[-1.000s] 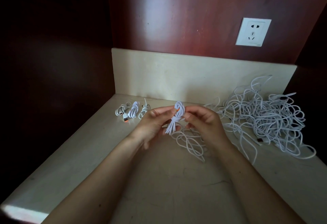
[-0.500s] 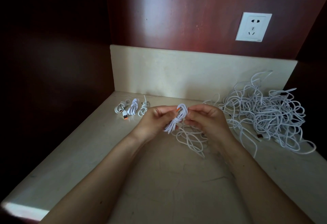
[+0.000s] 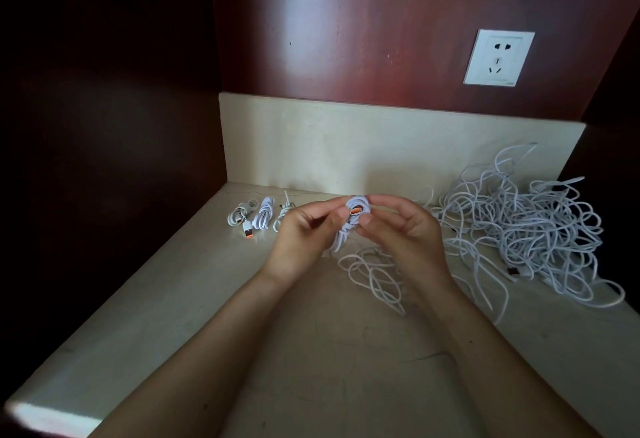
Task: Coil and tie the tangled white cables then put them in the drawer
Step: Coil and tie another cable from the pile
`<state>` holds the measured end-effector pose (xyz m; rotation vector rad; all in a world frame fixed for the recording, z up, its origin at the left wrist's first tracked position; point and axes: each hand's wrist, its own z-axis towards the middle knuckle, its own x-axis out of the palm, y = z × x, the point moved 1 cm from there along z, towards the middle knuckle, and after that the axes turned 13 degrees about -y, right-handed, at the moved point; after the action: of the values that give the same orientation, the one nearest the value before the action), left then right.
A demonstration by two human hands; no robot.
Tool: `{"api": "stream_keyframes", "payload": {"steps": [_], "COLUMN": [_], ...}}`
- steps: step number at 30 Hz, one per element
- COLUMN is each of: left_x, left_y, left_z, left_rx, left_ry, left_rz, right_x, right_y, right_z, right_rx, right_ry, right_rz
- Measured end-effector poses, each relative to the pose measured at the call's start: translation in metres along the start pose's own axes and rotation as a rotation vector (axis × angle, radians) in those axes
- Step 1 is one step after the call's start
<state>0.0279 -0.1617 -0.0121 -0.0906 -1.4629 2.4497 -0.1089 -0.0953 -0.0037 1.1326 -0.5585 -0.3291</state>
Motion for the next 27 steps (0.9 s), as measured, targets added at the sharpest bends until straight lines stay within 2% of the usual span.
{"api": "stream_keyframes", "payload": {"steps": [5, 9, 11, 13, 16, 19, 22, 25, 27], "left_x": [0.004, 0.003, 0.000, -0.002, -0.003, -0.005, -0.004, -0.003, -0.004], "left_y": [-0.001, -0.002, 0.002, 0.006, 0.009, 0.013, 0.011, 0.007, 0.006], "left_z": [-0.001, 0.002, 0.004, 0.005, 0.005, 0.005, 0.004, 0.004, 0.004], "left_rx": [0.019, -0.015, -0.032, -0.052, -0.093, -0.135, -0.152, -0.112, -0.100], "left_ry": [0.021, 0.009, -0.018, -0.046, -0.065, -0.050, 0.006, 0.055, 0.070], "left_rz": [0.001, -0.013, 0.016, 0.046, 0.056, 0.083, 0.101, 0.108, 0.094], "right_x": [0.000, 0.001, 0.000, 0.000, -0.003, -0.008, -0.012, -0.012, -0.011], "right_y": [-0.004, -0.006, -0.008, -0.011, -0.013, -0.014, -0.013, -0.010, -0.011], "right_z": [0.000, 0.002, 0.002, 0.001, 0.000, 0.001, 0.005, 0.009, 0.009], "right_rx": [0.034, 0.101, -0.025, -0.243, -0.536, -0.703, -0.665, -0.431, -0.348], "right_ry": [-0.055, 0.023, 0.027, -0.007, 0.010, 0.061, 0.054, 0.010, -0.008], "right_rz": [0.066, 0.178, -0.001, -0.253, -0.499, -0.734, -0.738, -0.523, -0.440]}}
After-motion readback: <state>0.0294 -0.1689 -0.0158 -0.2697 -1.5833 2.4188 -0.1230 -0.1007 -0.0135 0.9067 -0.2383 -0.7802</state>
